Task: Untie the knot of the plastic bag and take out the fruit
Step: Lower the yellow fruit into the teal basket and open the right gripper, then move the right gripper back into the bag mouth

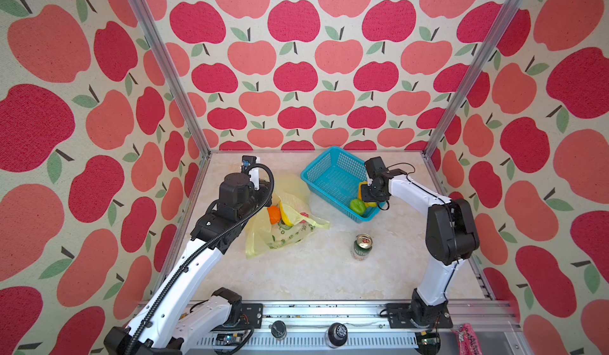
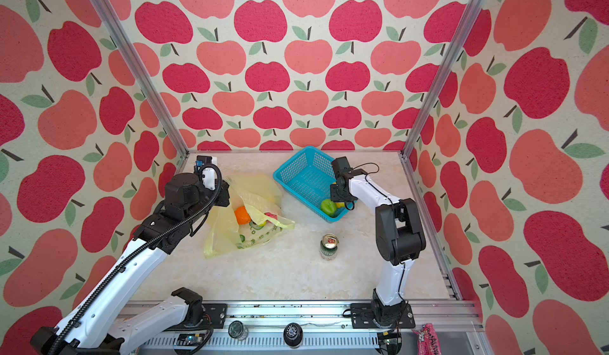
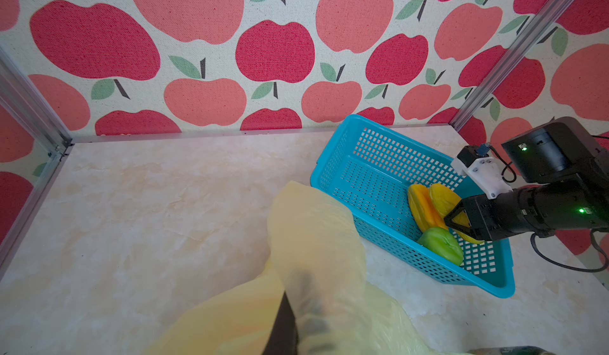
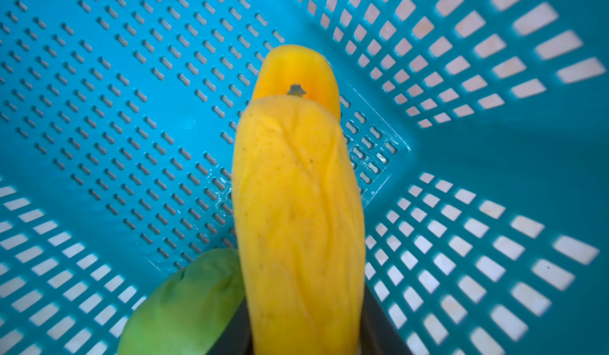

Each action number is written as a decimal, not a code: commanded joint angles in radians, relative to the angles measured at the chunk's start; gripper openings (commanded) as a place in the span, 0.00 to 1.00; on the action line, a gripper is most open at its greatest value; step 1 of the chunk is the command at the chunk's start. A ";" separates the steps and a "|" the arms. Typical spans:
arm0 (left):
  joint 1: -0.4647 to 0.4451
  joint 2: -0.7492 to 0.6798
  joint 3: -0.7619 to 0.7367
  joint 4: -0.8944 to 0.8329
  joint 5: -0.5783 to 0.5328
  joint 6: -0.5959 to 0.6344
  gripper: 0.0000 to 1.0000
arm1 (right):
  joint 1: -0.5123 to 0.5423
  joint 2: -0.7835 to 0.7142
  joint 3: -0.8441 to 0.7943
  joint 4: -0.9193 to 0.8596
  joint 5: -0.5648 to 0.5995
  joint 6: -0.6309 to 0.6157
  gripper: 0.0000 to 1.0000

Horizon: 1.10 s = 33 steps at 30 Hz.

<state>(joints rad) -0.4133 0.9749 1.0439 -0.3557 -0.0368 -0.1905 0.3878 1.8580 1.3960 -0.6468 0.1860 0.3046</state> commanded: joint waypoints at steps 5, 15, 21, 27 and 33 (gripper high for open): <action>-0.005 -0.006 0.003 0.007 0.010 0.007 0.00 | -0.004 -0.041 -0.007 -0.030 0.041 0.013 0.56; -0.004 0.011 0.002 0.017 0.015 0.010 0.00 | 0.035 -0.290 -0.166 0.099 0.113 -0.005 0.68; -0.004 0.029 0.012 0.011 0.016 0.011 0.00 | 0.196 -0.565 -0.358 0.330 0.252 -0.105 0.67; -0.004 0.052 0.017 0.017 0.022 0.016 0.00 | 0.467 -0.892 -0.636 0.702 0.304 -0.302 0.60; -0.004 0.065 0.025 0.009 0.021 0.019 0.00 | 0.685 -0.900 -0.630 0.776 0.233 -0.438 0.49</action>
<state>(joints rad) -0.4133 1.0367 1.0439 -0.3546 -0.0261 -0.1879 0.9977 0.9405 0.7689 0.0254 0.4301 -0.0139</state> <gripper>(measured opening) 0.046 0.495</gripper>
